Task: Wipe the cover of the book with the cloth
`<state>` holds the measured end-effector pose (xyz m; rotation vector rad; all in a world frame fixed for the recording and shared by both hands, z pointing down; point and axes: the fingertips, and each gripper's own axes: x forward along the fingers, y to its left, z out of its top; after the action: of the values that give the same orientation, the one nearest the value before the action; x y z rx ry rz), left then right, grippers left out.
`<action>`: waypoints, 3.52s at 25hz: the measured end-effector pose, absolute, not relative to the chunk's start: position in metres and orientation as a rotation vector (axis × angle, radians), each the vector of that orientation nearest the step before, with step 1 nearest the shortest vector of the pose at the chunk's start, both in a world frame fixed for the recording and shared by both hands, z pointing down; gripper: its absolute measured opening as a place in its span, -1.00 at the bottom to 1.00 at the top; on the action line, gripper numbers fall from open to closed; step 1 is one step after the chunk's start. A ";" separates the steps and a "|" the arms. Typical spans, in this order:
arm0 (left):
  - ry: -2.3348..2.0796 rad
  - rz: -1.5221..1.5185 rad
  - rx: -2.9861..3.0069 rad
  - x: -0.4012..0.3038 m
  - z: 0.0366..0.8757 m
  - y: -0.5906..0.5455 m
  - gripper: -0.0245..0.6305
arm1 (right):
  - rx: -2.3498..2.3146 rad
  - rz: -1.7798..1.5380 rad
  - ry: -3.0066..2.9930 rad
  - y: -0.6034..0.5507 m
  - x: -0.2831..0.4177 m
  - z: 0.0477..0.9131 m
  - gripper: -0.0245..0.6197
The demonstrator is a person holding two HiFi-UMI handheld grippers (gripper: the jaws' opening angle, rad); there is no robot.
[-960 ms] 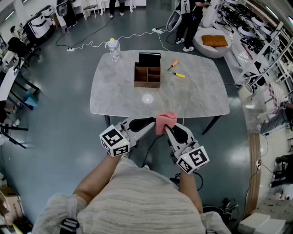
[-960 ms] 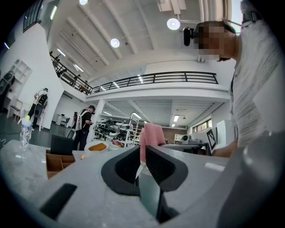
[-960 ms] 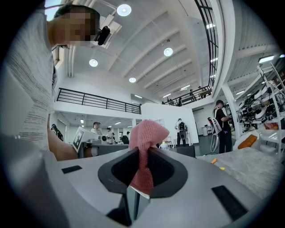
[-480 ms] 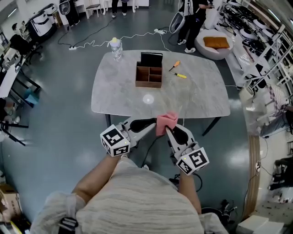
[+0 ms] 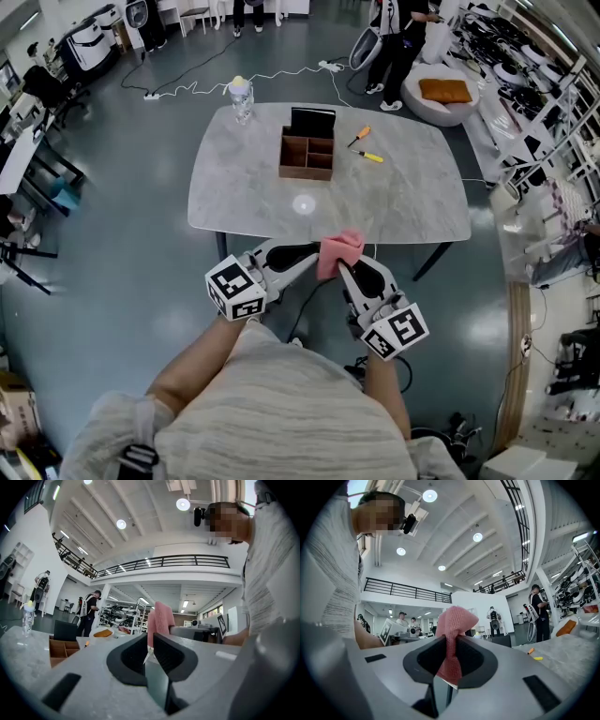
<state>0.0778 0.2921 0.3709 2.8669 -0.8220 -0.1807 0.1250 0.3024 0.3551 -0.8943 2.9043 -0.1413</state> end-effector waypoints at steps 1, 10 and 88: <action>-0.822 -0.179 2.866 0.078 0.372 0.293 -0.78 | -0.889 -0.142 2.904 0.303 0.124 0.355 -0.73; -0.823 -0.175 2.856 0.080 0.374 0.296 -0.78 | -0.884 -0.169 2.908 0.306 0.125 0.357 -0.73; -0.716 -0.205 2.837 -0.076 0.391 -0.022 -0.78 | -1.023 -0.266 2.976 -0.005 -0.031 0.386 -0.73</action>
<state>-0.0765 -0.0217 0.3908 2.8371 -0.7163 -0.2049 -0.0307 -0.0046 0.3858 -1.0233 2.9758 -0.2657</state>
